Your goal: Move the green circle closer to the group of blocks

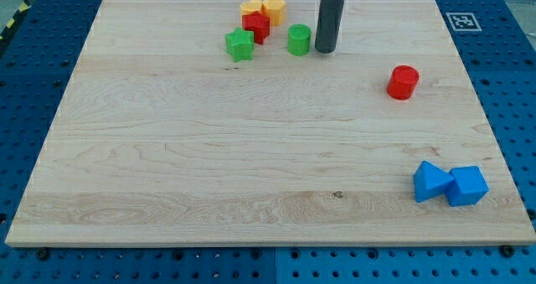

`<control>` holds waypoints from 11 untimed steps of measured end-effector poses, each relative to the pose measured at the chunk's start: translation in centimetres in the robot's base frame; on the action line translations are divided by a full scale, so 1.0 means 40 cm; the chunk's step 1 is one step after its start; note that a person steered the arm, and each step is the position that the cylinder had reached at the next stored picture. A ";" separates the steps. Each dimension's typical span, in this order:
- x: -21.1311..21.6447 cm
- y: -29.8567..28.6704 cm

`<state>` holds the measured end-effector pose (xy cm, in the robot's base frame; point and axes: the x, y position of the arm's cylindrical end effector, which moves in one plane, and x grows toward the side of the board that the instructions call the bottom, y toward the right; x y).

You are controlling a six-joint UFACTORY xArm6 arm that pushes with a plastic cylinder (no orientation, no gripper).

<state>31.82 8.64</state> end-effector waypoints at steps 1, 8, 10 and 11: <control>0.003 -0.002; -0.024 -0.095; -0.055 -0.137; -0.055 -0.154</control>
